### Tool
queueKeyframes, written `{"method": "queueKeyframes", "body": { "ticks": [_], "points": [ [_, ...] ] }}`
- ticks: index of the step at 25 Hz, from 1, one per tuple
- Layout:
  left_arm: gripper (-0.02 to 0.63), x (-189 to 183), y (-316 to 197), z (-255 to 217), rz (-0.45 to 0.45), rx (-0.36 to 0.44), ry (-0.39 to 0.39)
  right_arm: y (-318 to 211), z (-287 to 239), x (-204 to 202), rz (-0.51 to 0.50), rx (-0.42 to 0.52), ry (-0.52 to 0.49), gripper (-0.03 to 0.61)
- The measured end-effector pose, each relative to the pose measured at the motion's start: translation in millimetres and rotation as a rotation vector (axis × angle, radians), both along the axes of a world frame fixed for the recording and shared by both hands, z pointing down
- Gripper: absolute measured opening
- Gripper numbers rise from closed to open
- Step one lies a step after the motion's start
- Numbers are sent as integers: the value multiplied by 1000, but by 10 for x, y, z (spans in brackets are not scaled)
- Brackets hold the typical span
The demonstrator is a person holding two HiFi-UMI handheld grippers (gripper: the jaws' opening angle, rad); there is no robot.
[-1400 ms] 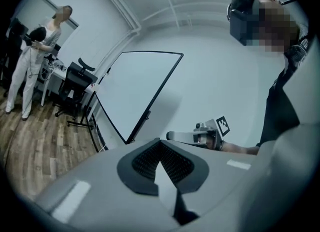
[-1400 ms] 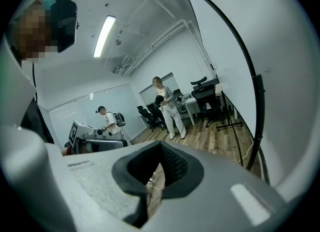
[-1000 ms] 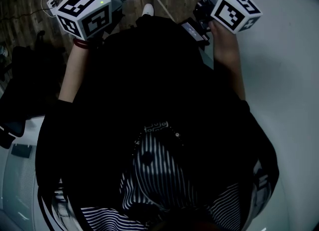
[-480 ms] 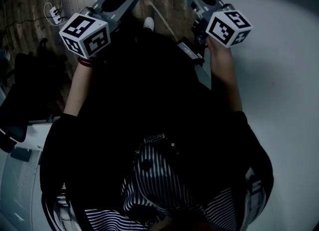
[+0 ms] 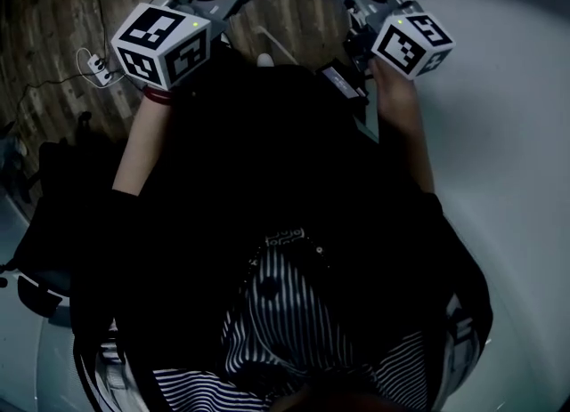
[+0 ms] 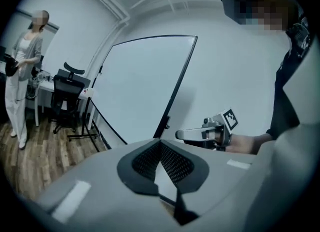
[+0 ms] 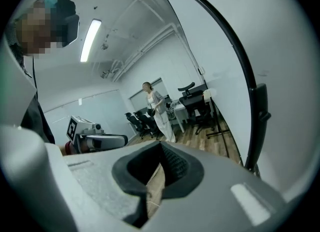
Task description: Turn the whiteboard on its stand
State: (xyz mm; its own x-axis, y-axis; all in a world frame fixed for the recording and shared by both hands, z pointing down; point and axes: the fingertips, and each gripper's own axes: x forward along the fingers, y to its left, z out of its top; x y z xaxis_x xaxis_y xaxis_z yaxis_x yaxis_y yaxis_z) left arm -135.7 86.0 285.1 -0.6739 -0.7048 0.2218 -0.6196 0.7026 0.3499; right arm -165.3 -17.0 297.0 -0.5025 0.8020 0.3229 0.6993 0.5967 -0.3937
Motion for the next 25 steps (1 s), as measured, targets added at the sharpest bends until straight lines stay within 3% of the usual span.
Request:
{"method": "queueKeyframes", "body": {
  "ticks": [11, 15, 20, 25],
  "points": [
    [-2, -287, -434, -80, 277, 63, -30, -349, -216, -276, 262, 26, -42, 2],
    [-2, -464, -379, 6, 316, 82, -9, -464, -214, -380, 350, 52, -36, 2],
    [-2, -514, -367, -181, 329, 107, -75, -570, -209, -354, 413, 59, -42, 2],
    [-2, -510, -544, -212, 325, 78, -83, -680, -133, -389, 405, 36, -39, 2]
  ]
}}
